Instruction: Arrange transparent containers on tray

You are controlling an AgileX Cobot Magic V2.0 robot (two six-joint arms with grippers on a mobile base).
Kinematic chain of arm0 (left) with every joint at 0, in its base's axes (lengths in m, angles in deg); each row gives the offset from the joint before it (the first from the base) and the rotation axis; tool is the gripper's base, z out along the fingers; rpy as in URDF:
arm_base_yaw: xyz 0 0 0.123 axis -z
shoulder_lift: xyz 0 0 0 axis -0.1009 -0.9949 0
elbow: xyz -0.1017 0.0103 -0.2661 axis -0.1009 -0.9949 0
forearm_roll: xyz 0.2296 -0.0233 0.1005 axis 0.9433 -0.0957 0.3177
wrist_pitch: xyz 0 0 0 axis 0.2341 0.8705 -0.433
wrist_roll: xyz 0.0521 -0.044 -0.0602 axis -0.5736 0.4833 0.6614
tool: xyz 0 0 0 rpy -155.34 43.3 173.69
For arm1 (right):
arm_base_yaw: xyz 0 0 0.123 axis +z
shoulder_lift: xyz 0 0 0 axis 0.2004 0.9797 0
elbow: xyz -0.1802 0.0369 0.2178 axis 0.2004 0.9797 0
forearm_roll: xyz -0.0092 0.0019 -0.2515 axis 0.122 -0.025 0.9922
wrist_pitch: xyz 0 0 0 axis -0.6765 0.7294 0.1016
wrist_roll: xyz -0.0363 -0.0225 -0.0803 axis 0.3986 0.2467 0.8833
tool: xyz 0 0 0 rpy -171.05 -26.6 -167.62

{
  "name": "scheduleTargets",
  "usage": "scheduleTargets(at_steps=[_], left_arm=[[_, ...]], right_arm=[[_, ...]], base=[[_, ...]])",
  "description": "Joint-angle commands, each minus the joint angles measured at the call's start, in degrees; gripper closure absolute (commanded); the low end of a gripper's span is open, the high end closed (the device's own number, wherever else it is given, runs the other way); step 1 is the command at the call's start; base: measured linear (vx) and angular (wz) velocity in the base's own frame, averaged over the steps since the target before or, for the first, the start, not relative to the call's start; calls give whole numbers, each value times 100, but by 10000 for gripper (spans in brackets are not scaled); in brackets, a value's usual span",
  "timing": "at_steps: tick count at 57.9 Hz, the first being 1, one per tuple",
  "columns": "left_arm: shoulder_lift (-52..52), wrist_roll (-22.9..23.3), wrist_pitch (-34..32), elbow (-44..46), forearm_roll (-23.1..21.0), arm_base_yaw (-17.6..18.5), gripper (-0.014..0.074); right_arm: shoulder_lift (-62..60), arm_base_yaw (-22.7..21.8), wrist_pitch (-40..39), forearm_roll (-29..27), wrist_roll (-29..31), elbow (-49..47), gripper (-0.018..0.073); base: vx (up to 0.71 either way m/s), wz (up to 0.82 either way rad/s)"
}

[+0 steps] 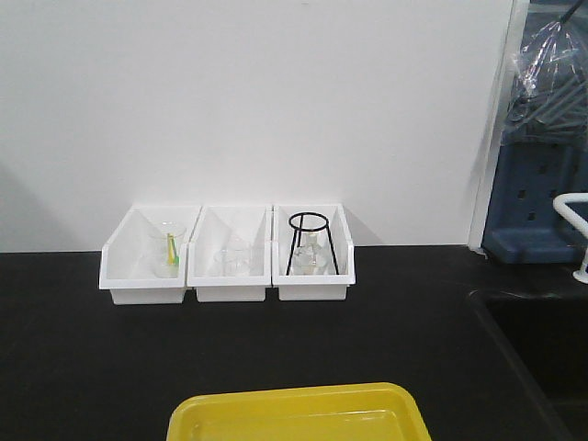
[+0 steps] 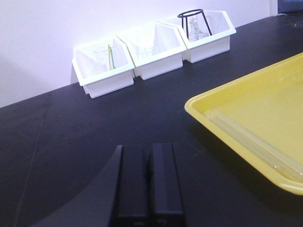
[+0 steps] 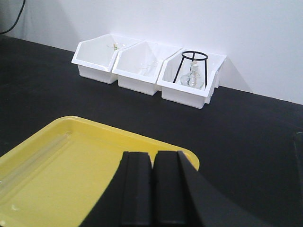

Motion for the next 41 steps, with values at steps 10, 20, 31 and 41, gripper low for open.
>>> scheduleTargets(at_steps=[10, 20, 31, 41], left_arm=[[137, 71, -533, -225, 1, -6, 603], [137, 71, -533, -225, 1, -6, 603], [137, 71, -533, -225, 1, -6, 603], [137, 71, -533, -225, 1, -6, 603]], right_arm=[[44, 2, -470, 73, 34, -179, 571], [44, 2, -470, 73, 34, -179, 571], [44, 2, -476, 73, 34, -179, 571], [-704, -307, -569, -691, 166, 425, 571]], base=[[0, 0], [0, 0], [0, 0], [0, 0]])
